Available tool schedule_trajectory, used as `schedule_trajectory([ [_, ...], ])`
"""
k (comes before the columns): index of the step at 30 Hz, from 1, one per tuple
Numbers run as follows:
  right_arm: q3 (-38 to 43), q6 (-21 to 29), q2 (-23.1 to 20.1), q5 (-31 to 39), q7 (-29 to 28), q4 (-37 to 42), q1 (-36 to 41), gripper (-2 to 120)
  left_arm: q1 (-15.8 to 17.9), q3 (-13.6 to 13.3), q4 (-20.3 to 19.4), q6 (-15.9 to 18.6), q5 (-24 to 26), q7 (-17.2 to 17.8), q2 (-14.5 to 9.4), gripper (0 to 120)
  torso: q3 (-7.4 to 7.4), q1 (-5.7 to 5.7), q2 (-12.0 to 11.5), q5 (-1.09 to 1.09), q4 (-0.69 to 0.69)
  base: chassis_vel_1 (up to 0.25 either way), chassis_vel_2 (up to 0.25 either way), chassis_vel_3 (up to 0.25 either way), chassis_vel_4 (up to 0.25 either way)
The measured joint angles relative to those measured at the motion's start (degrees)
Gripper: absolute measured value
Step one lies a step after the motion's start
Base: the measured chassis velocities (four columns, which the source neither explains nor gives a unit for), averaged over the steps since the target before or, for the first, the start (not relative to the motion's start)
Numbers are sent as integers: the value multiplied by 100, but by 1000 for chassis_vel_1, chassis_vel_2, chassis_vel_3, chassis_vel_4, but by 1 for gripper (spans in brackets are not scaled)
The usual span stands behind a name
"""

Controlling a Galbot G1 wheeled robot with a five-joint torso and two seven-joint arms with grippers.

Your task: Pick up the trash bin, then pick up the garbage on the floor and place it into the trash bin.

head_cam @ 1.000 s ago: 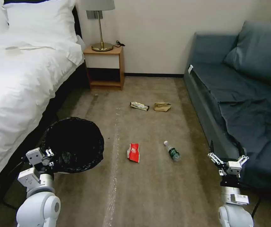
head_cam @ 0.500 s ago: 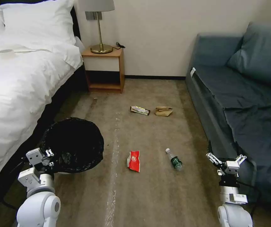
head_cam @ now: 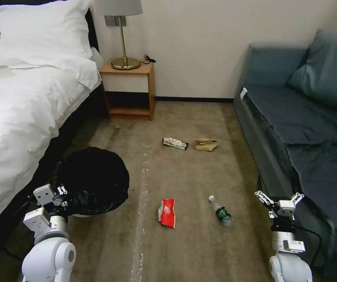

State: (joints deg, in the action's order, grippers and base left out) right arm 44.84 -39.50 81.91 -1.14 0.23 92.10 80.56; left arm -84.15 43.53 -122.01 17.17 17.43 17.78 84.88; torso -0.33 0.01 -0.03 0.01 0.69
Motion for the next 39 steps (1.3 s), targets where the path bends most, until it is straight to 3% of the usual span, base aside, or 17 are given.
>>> schedule_trajectory([
  [11, -612, 163, -361, -248, -61, -239, -183, 100, -20, -94, 88, 12, -76, 1, 51, 4, 2, 0, 0, 0, 0, 0, 0, 0, 0],
  [16, -1005, 584, -554, 88, 91, -413, -378, 100, 12, -125, 195, 13, -153, 1, 108, 4, 1, 0, 0, 0, -1, 0, 0, 0, 0],
  [18, -1279, 1035, -746, 362, 128, -500, -456, 100, 29, -209, 200, 28, -201, 6, 120, 4, 1, 0, 0, -1, 0, 0, 0, 0, 0],
  [21, -1524, 1328, -924, 544, -35, -707, -605, 100, 58, -304, 191, 57, -222, 31, 119, 4, 1, 0, 1, 0, 1, 0, 0, 0, 0],
  [25, -1901, 1543, -1207, 852, -417, -1125, -886, 100, 110, -460, 166, 96, -235, 72, 99, 4, 1, 0, 0, -2, -2, 0, 0, 0, 0],
  [29, -2252, 1665, -1692, 1195, -336, -1319, -914, 100, 175, -567, 239, 108, -235, 102, 96, 4, 1, 0, 0, -2, 1, 0, 0, 0, 0],
  [38, -2768, 1598, -2107, 1303, -304, -1605, -1046, 100, 201, -602, 392, 86, -236, 109, 95, 4, 1, 0, 0, 0, 1, 0, 0, 0, 0],
  [39, -2879, 1708, -2200, 1431, -74, -1690, -1096, 100, 205, -595, 429, 75, -236, 109, 94, 4, 0, 0, 0, -2, -1, 0, 0, 0, 0],
])
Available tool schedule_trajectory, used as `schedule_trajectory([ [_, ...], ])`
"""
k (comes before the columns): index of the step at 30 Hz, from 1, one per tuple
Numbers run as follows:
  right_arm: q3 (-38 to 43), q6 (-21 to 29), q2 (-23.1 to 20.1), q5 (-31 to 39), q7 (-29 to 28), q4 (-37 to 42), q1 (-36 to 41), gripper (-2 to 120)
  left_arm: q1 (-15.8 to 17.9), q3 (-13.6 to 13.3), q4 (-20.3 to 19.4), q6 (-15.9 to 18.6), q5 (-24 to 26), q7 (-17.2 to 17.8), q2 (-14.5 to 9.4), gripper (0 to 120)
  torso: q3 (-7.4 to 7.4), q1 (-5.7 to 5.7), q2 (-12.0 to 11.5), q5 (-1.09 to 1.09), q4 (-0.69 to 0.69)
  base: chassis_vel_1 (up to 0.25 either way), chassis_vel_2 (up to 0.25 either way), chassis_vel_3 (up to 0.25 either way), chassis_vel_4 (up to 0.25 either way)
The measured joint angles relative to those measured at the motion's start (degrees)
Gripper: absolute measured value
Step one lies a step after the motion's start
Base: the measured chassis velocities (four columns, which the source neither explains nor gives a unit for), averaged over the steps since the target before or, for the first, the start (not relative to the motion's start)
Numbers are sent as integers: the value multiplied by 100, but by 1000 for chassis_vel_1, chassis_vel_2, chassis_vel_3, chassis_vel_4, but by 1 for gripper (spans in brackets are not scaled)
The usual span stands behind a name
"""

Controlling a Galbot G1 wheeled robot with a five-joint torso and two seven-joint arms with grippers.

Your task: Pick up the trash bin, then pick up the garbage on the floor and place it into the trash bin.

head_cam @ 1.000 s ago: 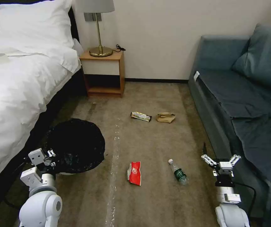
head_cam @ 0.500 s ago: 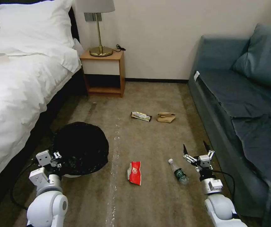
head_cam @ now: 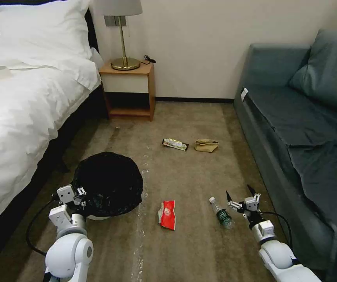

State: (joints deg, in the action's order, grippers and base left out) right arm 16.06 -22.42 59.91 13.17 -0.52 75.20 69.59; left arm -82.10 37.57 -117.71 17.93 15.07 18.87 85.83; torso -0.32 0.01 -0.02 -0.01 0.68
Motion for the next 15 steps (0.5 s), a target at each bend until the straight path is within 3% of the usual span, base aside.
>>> schedule_trajectory([
  [4, -136, 286, -77, 342, 343, -121, -105, 100, 16, 10, 45, -9, 0, -1, -1, 4, 0, 0, 0, 4, 2, 0, 0, 0, 0],
  [6, -335, 664, -101, 845, 822, -456, -389, 100, 22, 23, 65, -9, -3, -4, -14, 4, 0, 0, 0, 3, 1, 0, 0, 0, 0],
  [15, -454, 1005, 120, 1372, 1708, -1632, -1010, 100, 28, -13, 24, 3, -53, 9, -5, 4, 0, 0, 0, 1, 0, 0, 0, 0, 0],
])
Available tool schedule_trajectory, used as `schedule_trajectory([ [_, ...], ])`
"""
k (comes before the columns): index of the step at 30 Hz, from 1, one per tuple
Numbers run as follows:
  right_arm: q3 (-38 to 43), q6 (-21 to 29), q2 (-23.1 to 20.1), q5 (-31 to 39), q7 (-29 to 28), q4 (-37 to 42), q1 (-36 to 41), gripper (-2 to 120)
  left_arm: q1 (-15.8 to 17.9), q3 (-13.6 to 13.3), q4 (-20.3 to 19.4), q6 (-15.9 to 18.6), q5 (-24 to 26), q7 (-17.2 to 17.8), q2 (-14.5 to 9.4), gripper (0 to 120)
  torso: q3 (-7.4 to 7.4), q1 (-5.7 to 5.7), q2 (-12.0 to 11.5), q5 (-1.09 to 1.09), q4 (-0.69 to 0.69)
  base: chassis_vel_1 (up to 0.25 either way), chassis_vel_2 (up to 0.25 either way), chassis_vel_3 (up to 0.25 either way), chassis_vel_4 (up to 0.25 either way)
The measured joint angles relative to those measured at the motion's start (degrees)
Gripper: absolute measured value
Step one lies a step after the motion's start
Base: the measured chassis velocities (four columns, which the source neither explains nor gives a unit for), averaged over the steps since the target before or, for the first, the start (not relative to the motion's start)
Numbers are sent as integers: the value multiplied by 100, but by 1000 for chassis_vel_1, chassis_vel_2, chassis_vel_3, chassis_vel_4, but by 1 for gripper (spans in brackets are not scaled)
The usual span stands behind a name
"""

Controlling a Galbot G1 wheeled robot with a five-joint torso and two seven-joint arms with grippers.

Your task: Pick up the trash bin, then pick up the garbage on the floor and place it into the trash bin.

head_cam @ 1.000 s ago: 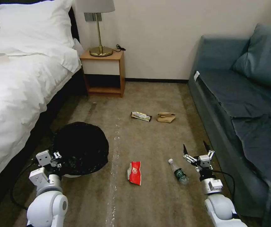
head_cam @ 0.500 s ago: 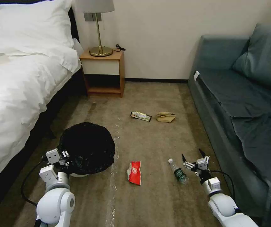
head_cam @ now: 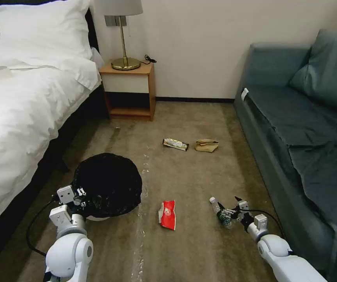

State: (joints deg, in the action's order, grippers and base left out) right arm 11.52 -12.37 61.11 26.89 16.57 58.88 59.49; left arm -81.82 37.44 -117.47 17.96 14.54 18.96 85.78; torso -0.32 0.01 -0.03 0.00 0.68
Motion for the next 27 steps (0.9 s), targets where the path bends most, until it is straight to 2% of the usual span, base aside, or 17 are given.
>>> schedule_trajectory([
  [6, 30, 125, 17, -7, 287, -215, -50, 100, 10, -51, -10, 7, -44, 9, 25, 4, 0, 0, 0, 1, 1, 0, 0, 0, 0],
  [16, 31, 237, -72, -157, 447, 99, 62, 100, 3, -142, 2, 2, -104, 24, 49, 4, 0, 0, 0, 1, 1, 0, 0, 0, 0],
  [27, -133, -19, 234, -599, 670, -696, -269, 100, -68, -202, -150, 9, -170, 47, 73, 4, 0, 0, 0, 1, 1, 0, 0, 0, 0],
])
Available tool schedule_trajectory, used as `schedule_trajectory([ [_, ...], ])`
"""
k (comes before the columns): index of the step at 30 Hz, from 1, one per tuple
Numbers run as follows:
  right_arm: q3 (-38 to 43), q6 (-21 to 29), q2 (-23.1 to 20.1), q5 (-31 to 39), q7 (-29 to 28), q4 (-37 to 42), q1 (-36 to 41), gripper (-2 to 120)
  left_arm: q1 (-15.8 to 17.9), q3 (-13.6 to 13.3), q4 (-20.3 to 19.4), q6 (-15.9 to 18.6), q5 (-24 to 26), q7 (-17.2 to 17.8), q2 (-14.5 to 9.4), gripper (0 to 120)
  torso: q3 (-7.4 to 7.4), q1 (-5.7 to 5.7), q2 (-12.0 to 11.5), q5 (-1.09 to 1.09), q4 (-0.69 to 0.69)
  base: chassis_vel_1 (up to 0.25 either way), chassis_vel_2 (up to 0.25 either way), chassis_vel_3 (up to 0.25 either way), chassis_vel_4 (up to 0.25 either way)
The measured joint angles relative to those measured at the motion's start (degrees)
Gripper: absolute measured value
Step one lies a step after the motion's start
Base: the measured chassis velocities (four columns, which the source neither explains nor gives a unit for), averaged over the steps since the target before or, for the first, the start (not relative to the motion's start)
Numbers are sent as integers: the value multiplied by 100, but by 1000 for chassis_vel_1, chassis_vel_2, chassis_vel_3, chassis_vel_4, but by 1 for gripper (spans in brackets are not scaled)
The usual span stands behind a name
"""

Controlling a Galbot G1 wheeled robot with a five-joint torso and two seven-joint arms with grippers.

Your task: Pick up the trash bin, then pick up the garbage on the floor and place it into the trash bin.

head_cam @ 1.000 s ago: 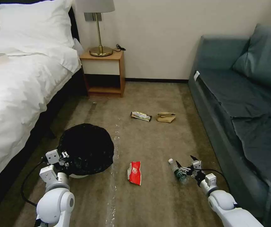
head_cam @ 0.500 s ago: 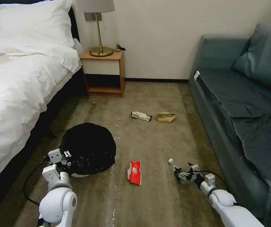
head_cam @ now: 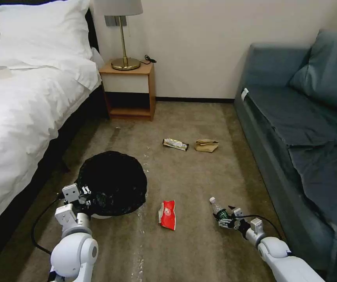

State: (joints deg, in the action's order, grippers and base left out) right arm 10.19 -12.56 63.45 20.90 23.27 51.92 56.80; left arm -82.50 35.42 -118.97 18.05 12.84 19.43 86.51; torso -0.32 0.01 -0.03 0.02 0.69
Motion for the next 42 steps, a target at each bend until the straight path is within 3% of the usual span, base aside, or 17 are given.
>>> schedule_trajectory([
  [8, -27, -252, 505, -260, 133, -933, -415, 100, -67, 24, -51, -9, -20, 2, 15, 4, 1, 0, 0, 2, 0, 0, 0, 0, 0],
  [15, 89, -439, 684, -427, 185, -1374, -578, 100, -80, 74, -72, -10, -9, 3, -5, 4, 2, 0, 2, 3, -1, 0, 0, 0, 0],
  [31, 273, -570, 659, -492, -16, -1285, -482, 41, 14, -16, 50, -11, -17, 1, -9, 4, 0, 0, 1, 0, 1, 0, 0, 0, 0],
  [37, 290, -591, 642, -523, -93, -1129, -402, 29, 41, -41, 95, -11, -10, 4, -14, 4, 0, 0, 1, -1, 1, 0, 0, 0, 0],
  [42, 293, -582, 610, -461, -190, -869, -346, 27, 73, -81, 135, -10, -10, 8, -12, 4, -2, 0, -1, -5, 2, 0, 0, 0, 0],
])
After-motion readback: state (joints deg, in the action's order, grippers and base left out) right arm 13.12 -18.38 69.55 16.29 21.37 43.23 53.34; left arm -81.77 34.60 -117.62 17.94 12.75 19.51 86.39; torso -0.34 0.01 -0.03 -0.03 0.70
